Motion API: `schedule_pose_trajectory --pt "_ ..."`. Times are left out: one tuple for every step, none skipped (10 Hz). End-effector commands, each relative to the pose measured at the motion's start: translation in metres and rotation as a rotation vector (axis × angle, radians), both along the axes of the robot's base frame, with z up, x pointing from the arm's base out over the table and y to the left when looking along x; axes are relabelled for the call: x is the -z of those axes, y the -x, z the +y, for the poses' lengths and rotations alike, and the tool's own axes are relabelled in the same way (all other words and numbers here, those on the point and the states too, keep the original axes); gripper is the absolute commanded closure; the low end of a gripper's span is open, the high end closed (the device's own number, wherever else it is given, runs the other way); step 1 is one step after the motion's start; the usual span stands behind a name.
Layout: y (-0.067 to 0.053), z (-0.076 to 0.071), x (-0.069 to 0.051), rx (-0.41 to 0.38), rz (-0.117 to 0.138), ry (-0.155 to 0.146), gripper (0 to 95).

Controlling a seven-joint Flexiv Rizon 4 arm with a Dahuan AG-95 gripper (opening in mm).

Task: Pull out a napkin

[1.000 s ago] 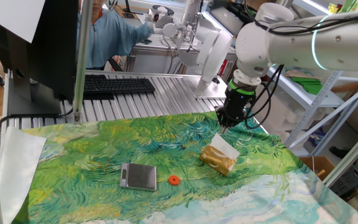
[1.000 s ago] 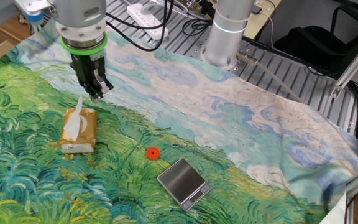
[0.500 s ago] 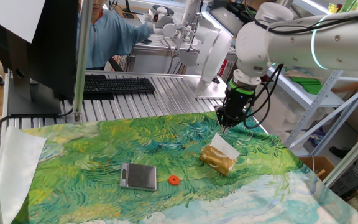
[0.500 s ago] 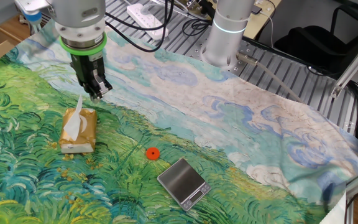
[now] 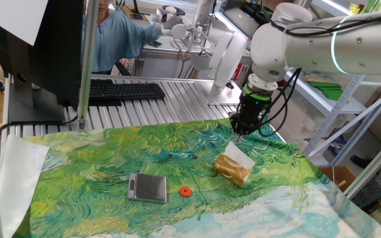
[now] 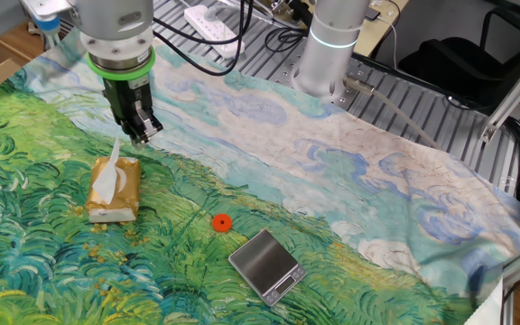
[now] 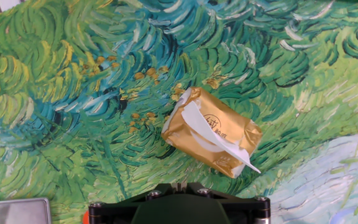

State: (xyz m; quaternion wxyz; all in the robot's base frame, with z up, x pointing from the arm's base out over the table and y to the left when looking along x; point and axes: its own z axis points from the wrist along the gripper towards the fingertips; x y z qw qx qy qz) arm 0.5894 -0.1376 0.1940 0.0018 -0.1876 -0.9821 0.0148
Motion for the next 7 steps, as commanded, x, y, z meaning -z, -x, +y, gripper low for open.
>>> schedule_pose_trajectory --pt "-0.0003 0.0000 -0.0001 0.016 -0.001 0.000 95.0" --pt "-0.0003 0.0000 -0.0001 0.075 -0.004 0.003 95.0" --pt "-0.0003 0.0000 -0.0001 0.132 -0.009 0.012 95.0" --pt "-0.0003 0.0000 -0.0001 0.217 -0.011 0.011 95.0" --pt "-0.0003 0.0000 -0.0001 0.272 -0.012 0.012 95.0" --pt "-0.0003 0.0000 -0.0001 0.344 -0.014 0.013 95.0" --pt "-0.0003 0.0000 -0.0001 0.415 -0.018 0.014 95.0"
